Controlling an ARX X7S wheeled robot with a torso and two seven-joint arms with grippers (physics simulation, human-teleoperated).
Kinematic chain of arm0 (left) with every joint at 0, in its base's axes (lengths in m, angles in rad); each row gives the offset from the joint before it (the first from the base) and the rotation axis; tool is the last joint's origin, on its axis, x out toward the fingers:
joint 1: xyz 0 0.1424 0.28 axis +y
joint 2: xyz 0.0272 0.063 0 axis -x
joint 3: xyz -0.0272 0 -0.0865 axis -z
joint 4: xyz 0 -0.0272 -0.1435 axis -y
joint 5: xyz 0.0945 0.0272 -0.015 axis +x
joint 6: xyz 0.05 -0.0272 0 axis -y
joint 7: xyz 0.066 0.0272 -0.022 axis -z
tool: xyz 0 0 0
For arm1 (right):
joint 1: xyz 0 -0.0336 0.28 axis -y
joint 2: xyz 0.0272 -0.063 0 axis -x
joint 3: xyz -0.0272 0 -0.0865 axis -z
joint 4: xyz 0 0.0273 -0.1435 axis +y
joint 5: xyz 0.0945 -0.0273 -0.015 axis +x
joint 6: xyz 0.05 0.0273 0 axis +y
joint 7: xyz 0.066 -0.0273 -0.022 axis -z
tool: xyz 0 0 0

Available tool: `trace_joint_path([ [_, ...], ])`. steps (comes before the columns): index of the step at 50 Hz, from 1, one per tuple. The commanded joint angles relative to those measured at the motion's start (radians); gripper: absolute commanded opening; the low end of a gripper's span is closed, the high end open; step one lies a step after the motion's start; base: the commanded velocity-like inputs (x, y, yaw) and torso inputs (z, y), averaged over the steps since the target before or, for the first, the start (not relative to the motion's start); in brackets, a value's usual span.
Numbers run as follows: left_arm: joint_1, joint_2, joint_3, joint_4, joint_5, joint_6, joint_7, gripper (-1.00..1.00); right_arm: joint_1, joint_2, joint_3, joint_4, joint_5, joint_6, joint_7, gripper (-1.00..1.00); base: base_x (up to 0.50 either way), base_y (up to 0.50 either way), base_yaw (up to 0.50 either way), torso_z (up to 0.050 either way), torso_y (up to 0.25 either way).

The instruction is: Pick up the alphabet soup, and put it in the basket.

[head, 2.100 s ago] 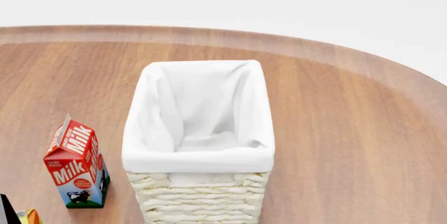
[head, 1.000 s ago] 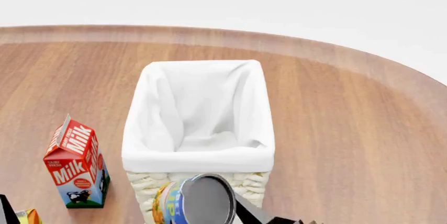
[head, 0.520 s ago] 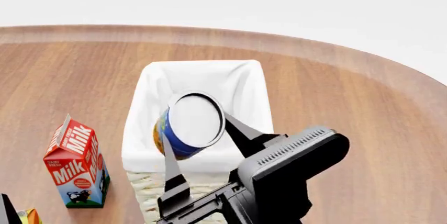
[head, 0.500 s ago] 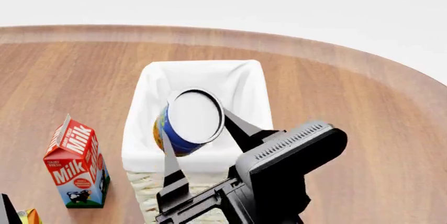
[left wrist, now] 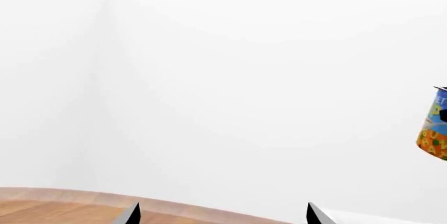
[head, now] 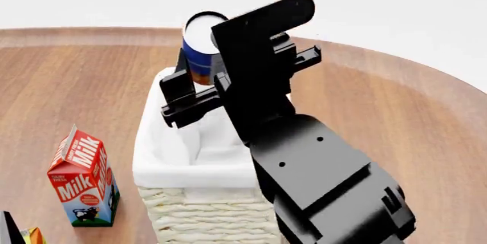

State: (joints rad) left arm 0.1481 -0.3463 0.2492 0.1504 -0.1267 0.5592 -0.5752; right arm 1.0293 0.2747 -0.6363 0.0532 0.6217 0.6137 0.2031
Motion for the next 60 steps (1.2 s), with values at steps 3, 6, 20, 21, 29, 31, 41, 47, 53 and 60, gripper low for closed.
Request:
trace_joint_path([
  [3,0.004,-0.007,-0.003,0.009,-0.01,0.002,-0.003,1.0,0.263,-0.188,-0.024,0.538,-0.107,-0.032,-0.061,-1.0,0.0,0.0,0.0,0.0,0.003],
  [6,0.005,-0.007,-0.003,0.007,-0.007,0.005,-0.004,1.0,0.298,-0.222,0.014,0.666,-0.085,-0.076,-0.086,-1.0,0.0,0.0,0.0,0.0,0.0],
  [20,0.008,-0.011,-0.002,0.006,-0.008,0.012,-0.007,1.0,0.353,-0.263,-0.033,0.755,-0.031,-0.03,-0.117,-1.0,0.0,0.0,0.0,0.0,0.001],
  [21,0.009,-0.012,-0.003,0.008,-0.01,0.012,-0.008,1.0,0.356,-0.265,-0.043,0.759,-0.031,-0.026,-0.114,-1.0,0.0,0.0,0.0,0.0,0.0],
  [29,0.011,-0.012,-0.003,0.015,-0.001,0.005,-0.015,1.0,0.389,-0.269,-0.125,0.784,0.046,-0.019,-0.075,-1.0,0.0,0.0,0.0,0.0,0.001],
  [31,0.01,-0.01,-0.007,0.017,0.007,-0.004,-0.022,1.0,0.385,-0.262,-0.134,0.76,0.057,-0.015,-0.068,-1.0,0.0,0.0,0.0,0.0,0.0],
  [41,0.008,-0.004,-0.007,0.027,0.042,-0.038,-0.042,1.0,0.385,-0.254,-0.156,0.748,0.083,-0.017,-0.058,-1.0,0.0,0.0,0.0,0.0,-0.034],
  [47,0.008,-0.003,-0.005,0.027,0.047,-0.035,-0.044,1.0,0.388,-0.259,-0.17,0.78,0.088,-0.039,-0.068,-1.0,0.0,0.0,0.0,0.0,-0.114],
  [53,0.01,-0.007,-0.004,0.031,0.043,-0.033,-0.043,1.0,0.386,-0.252,-0.177,0.751,0.109,-0.029,-0.058,-1.0,0.0,0.0,0.0,0.0,-0.108],
  [60,0.008,-0.008,-0.002,0.029,0.043,-0.032,-0.044,1.0,0.391,-0.25,-0.189,0.742,0.12,-0.026,-0.053,-1.0,0.0,0.0,0.0,0.0,-0.092],
])
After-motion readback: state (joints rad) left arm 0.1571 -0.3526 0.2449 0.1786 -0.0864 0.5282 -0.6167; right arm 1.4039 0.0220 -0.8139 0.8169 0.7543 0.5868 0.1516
